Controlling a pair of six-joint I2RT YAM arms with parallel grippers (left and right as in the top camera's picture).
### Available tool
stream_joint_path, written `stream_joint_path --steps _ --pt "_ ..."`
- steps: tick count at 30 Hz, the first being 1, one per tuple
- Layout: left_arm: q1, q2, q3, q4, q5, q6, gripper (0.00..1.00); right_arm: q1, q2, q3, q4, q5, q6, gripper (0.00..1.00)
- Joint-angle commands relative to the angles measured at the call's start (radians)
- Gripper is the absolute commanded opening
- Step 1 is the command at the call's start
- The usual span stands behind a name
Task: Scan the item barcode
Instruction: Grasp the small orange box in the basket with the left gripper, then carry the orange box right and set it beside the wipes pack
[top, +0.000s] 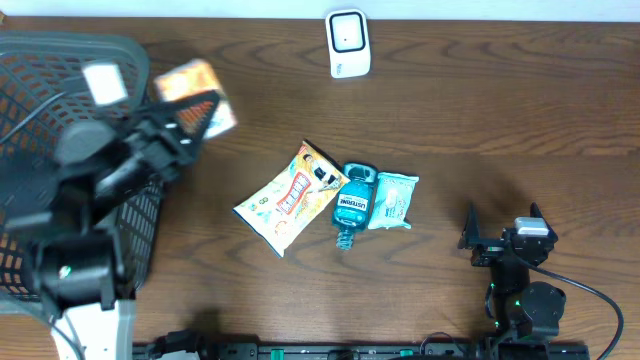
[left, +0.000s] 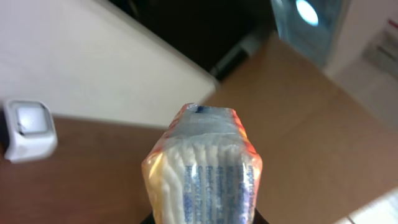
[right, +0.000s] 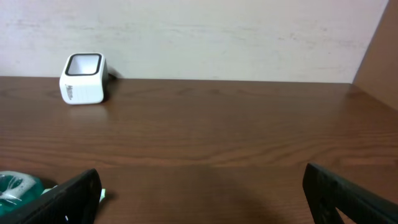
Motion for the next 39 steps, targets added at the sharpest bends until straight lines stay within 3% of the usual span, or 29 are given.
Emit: stream_joint_path --steps 1,10,18,24,39 --pt "-0.114 0.064 0.004 -0.018 0.015 0.127 0.08 0.0 -0.002 -0.002 -0.004 0.009 -0.008 0.99" --pt "-0.373 0.34 0.004 -0.021 -0.043 0.166 0.08 0.0 -0.002 -0.002 -0.004 0.009 -0.008 0.99" --pt "-0.552 0.601 0.004 -0.02 -0.259 0.166 0.08 0.0 -0.002 -0.002 -0.004 0.009 -0.008 0.99" --pt "-0.686 0.764 0.004 -0.001 -0.5 0.166 0.08 0.0 -0.002 -0.002 -0.004 0.009 -0.008 0.99" --pt "-0.913 0.989 0.004 0.228 -0.838 0.166 0.08 0.0 -0.002 -0.002 -0.004 0.009 -0.008 0.99"
